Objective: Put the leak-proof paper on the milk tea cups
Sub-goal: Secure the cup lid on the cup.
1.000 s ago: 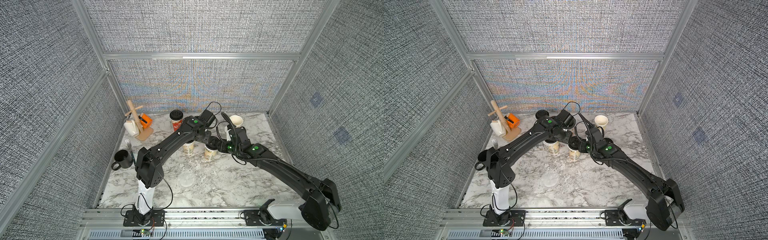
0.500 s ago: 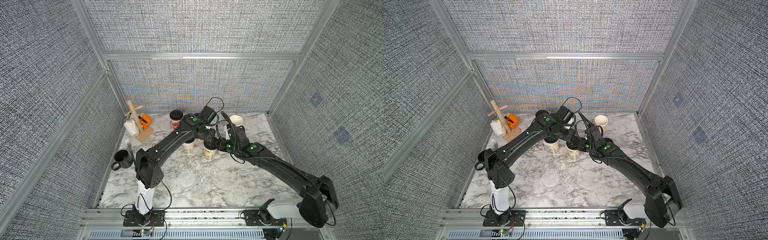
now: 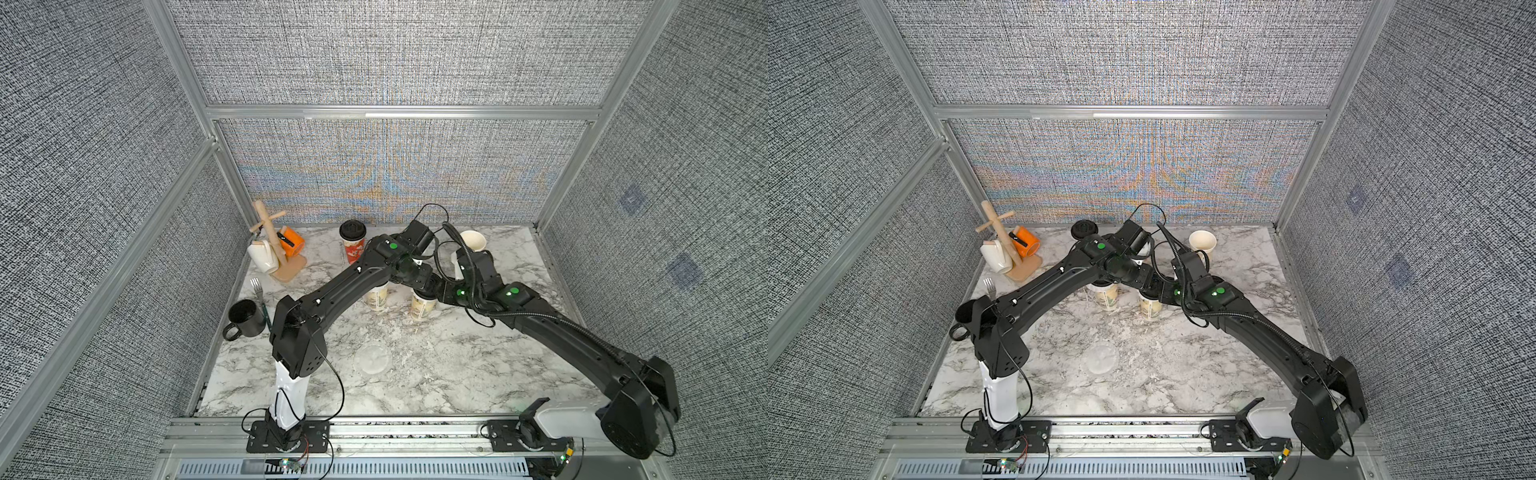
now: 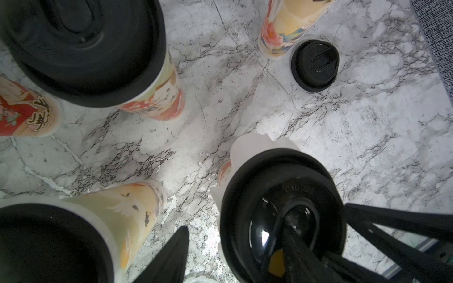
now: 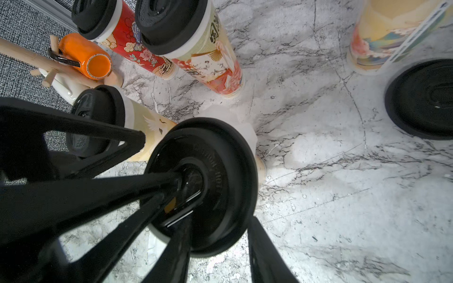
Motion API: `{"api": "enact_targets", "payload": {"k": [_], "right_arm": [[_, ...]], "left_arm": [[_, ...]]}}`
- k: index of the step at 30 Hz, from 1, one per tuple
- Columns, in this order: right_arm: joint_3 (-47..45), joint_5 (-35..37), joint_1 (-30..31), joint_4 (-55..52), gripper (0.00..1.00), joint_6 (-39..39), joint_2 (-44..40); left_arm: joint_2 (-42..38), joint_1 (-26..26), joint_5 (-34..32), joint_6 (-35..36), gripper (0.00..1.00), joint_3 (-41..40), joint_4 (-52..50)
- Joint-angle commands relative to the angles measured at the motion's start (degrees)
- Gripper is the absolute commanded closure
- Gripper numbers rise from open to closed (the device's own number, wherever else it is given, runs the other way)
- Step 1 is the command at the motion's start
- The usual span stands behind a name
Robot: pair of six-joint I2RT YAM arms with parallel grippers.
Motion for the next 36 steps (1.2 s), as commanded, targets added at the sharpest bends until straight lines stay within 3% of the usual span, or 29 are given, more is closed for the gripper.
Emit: {"api": "enact_targets", "payload": {"k": [1,10,17,36], "right_arm": [[0.7,-0.3,-0.3,-3.2,0.61,-0.9,-0.3],[3.3,-2.7,-6.1,-2.3,0.61,-7.3,-2.7],[6.7,-6.0,-8.3,-2.3,0.61,-12.6,2.7],[5.7,-9.7,-9.0,0.6,0.63,-12.4,8.1]], "left_arm": [[2.0,0.0,-1.4,0.5,0.38,0.2,-2.0],[2.2,0.0,-2.0,1.2,0.39,-0.9,-2.8],[0.9,0.0,-2.0,1.0,0.4,-3.4,-2.4],[0.6,0.0,-1.6,1.1,0.4,-5.4,-1.3]]}}
